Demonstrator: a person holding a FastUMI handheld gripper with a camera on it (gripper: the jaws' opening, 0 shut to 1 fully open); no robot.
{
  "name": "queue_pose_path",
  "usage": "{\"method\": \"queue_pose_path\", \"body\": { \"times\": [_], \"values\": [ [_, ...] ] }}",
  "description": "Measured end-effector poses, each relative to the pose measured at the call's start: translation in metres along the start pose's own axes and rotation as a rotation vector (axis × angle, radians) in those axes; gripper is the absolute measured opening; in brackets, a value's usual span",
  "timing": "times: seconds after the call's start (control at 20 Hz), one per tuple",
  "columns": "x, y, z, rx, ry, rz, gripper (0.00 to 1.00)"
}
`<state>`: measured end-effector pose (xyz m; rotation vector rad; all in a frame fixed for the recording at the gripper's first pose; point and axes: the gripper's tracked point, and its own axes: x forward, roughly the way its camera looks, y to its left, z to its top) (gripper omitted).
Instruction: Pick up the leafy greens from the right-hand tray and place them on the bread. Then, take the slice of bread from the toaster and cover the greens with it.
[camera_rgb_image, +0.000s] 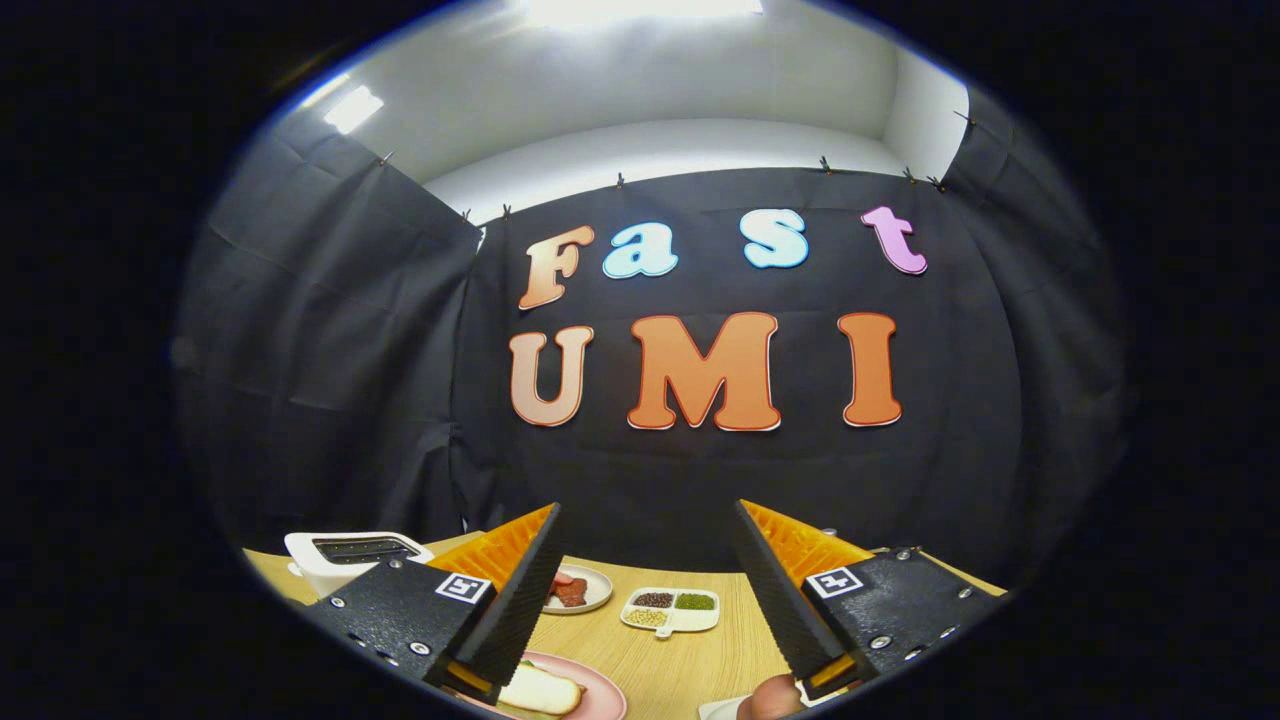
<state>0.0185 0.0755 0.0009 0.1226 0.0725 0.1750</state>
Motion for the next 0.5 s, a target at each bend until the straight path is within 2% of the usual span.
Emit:
{"method": "queue_pose_path", "body": {
  "times": [0.5],
  "values": [
    [-0.0027,-0.0002,-0.0047,0.0,0.01,-0.008,0.98]
  ]
}}
